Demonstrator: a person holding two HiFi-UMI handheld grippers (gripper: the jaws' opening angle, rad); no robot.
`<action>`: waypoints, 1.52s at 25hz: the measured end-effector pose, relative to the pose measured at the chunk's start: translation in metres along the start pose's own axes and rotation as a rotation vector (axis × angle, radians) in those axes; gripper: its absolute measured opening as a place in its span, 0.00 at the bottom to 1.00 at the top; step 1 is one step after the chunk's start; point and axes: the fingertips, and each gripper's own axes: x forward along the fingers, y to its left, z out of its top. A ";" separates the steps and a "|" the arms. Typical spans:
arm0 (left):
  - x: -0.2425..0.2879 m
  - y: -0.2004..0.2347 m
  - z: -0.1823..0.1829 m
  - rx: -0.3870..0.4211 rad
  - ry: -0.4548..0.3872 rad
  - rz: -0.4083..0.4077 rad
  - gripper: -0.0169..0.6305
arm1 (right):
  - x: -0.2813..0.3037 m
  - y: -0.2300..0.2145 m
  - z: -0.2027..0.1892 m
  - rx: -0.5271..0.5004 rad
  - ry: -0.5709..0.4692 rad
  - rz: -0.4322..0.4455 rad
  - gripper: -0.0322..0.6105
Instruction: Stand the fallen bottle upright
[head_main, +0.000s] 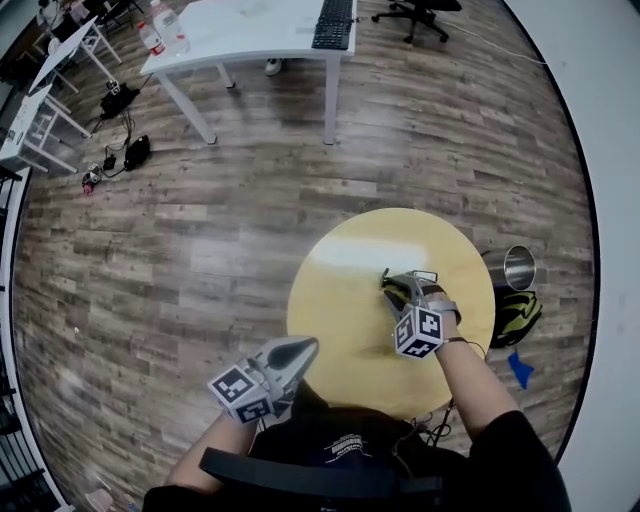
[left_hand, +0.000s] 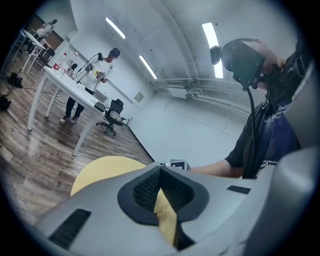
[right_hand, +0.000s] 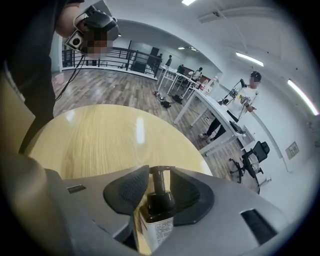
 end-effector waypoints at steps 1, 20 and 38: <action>0.001 0.003 0.000 -0.005 -0.002 -0.001 0.07 | 0.004 -0.001 -0.001 -0.004 0.007 0.003 0.26; -0.003 0.040 0.003 -0.077 -0.020 0.005 0.07 | 0.056 -0.003 -0.020 -0.122 0.188 0.090 0.26; -0.016 0.035 -0.002 -0.101 -0.035 0.007 0.07 | 0.055 -0.014 -0.015 -0.015 0.221 0.031 0.20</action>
